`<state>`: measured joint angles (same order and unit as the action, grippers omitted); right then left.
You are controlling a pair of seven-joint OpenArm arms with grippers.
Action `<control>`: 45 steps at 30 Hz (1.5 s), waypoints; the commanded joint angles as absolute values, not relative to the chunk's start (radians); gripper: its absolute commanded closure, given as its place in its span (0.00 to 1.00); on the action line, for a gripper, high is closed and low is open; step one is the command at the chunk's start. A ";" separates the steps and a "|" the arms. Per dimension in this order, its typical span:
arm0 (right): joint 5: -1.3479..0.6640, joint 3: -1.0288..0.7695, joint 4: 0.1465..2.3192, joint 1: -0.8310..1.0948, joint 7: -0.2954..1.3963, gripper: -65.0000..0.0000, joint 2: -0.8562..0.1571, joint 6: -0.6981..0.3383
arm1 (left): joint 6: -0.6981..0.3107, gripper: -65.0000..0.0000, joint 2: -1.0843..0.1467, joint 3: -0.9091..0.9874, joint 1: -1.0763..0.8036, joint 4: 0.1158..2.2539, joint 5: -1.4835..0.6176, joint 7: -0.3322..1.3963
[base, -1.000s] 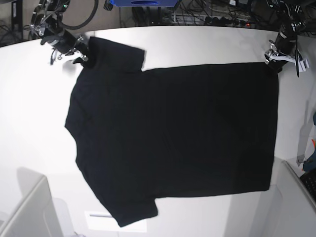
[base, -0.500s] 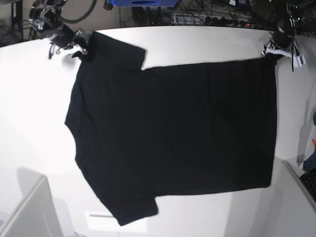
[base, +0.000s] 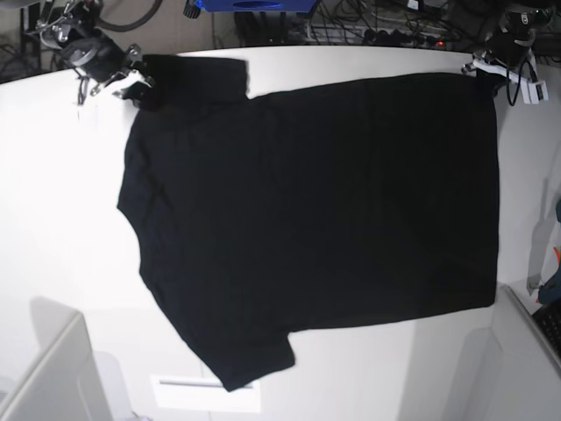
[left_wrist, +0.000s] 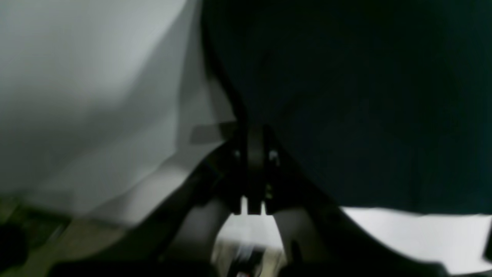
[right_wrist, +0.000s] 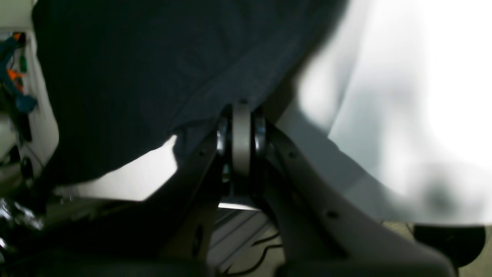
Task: Fold the T-shirt properly
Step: 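Close both grippers on the shirt edge corners and lift, then pull the held shirt edge with both grippers toward the robot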
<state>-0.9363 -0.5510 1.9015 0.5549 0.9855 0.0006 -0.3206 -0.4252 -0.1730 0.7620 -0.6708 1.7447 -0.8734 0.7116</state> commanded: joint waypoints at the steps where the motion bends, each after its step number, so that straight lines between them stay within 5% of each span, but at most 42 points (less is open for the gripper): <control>1: -0.955 -0.558 1.922 0.526 0.993 1.00 -0.007 -0.318 | -0.430 1.00 -0.185 0.769 -0.693 1.778 -0.917 0.704; 6: -0.951 -0.558 1.916 0.381 1.102 1.00 -0.007 -0.308 | -0.429 1.00 -0.202 0.886 -0.642 1.817 -1.058 0.878; 14: -0.951 -0.549 1.796 0.165 1.133 1.00 -0.007 -0.183 | -0.429 1.00 -0.197 1.007 -0.446 1.807 -0.943 1.079; 45: -0.946 -0.544 1.211 -0.355 1.078 1.00 -0.012 -0.114 | -0.427 1.00 -0.182 0.955 -0.094 1.659 -0.644 1.148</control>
<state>-0.9176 -0.5457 1.1950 -0.3244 1.0882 -0.0025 -0.1112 -0.4225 -0.1665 0.9524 -0.1047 1.6444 -0.6281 1.1687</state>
